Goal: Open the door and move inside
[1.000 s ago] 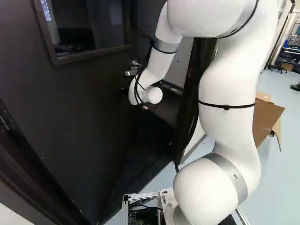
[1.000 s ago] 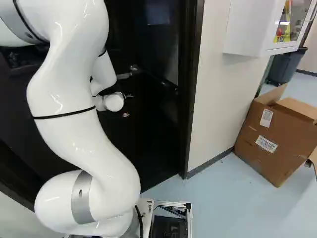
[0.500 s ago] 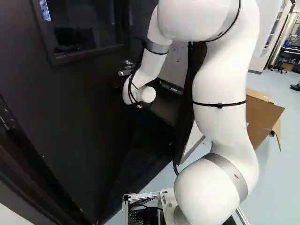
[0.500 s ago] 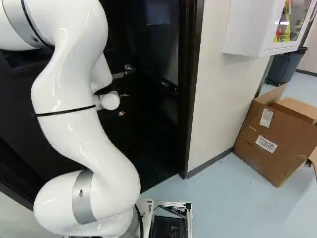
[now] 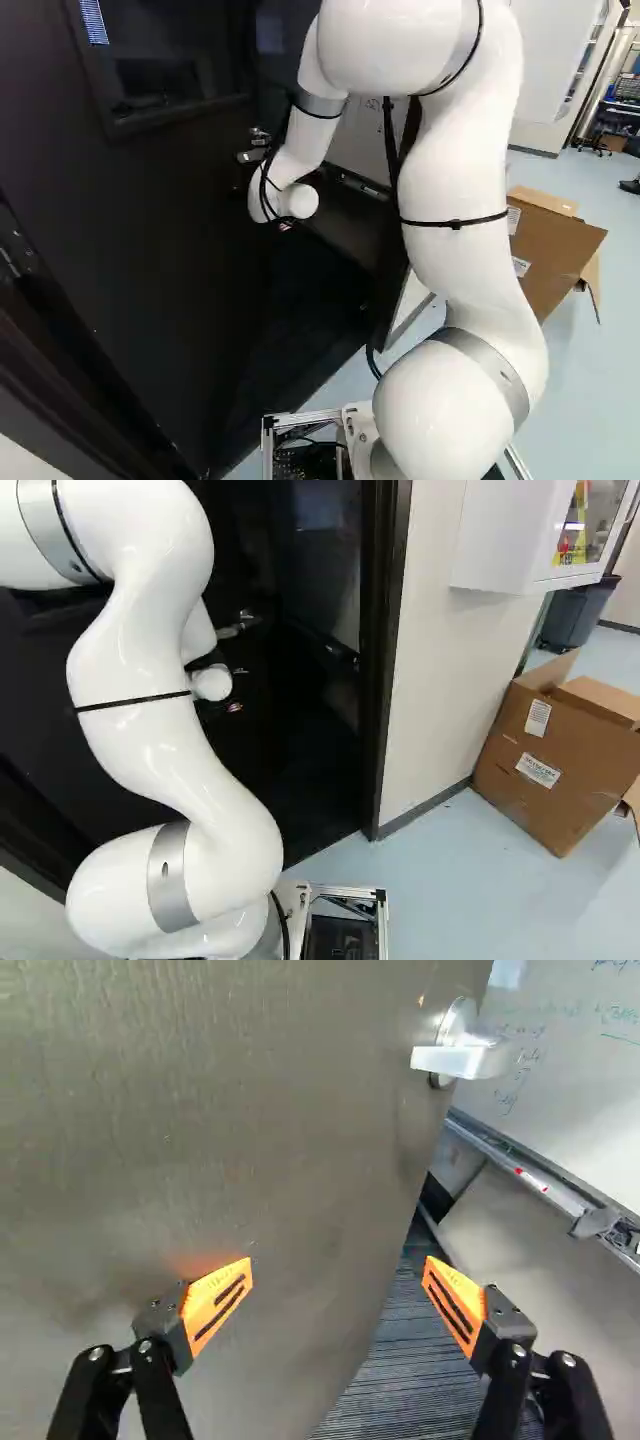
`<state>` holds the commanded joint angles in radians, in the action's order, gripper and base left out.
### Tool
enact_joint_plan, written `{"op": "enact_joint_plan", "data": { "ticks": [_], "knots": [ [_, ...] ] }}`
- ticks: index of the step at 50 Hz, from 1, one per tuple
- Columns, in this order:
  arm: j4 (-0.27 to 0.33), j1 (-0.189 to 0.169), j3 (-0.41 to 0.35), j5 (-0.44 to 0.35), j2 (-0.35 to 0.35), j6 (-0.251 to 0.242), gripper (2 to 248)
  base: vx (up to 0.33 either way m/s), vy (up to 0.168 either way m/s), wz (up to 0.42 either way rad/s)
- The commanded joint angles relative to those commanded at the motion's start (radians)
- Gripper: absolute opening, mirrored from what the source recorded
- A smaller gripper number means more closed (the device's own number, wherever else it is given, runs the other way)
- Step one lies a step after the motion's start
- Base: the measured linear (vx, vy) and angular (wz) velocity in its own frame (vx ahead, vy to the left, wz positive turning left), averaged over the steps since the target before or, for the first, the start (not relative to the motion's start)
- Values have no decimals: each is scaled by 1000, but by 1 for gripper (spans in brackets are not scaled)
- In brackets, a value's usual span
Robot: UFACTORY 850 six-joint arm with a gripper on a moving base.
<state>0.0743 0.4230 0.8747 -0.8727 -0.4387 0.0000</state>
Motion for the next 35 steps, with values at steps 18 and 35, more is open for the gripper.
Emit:
{"op": "enact_joint_plan", "data": {
  "ticks": [18,35],
  "knots": [
    [0,44,47,0,-37,0,247,0,0,0],
    [0,84,96,0,-74,0,247,0,0,0]
  ]
}}
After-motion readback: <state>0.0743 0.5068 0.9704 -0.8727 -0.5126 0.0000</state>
